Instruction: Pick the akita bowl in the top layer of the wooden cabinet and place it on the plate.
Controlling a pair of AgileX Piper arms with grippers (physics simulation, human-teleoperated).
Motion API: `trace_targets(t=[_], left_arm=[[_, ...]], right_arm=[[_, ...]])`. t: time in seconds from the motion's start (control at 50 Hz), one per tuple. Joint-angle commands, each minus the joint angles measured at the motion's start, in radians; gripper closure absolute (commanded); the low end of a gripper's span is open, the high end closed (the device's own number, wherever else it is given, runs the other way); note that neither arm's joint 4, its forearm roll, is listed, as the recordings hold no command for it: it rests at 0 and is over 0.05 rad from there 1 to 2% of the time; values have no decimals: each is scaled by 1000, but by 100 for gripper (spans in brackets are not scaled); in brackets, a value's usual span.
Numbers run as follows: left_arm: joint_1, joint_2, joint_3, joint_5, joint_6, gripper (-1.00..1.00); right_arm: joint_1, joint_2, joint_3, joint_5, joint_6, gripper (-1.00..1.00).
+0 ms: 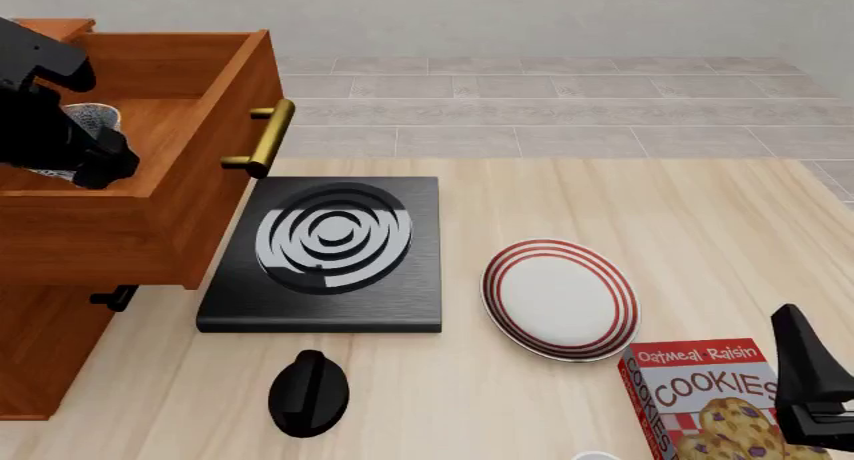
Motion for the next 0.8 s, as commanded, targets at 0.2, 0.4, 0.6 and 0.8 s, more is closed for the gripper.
trace_targets(t=[0.2, 0.4, 0.6, 0.8], left_arm=[[3, -3, 54, -37, 4, -100], [0, -1, 74, -54, -3, -100], [-8, -8, 82, -57, -2, 100], [-8, -11, 78, -61, 4, 100]], right_arm=[[0, 0, 1, -1, 0, -100], [0, 0, 2, -1, -1, -100], [0, 1, 3, -2, -1, -100], [1, 1, 2, -2, 0, -100]])
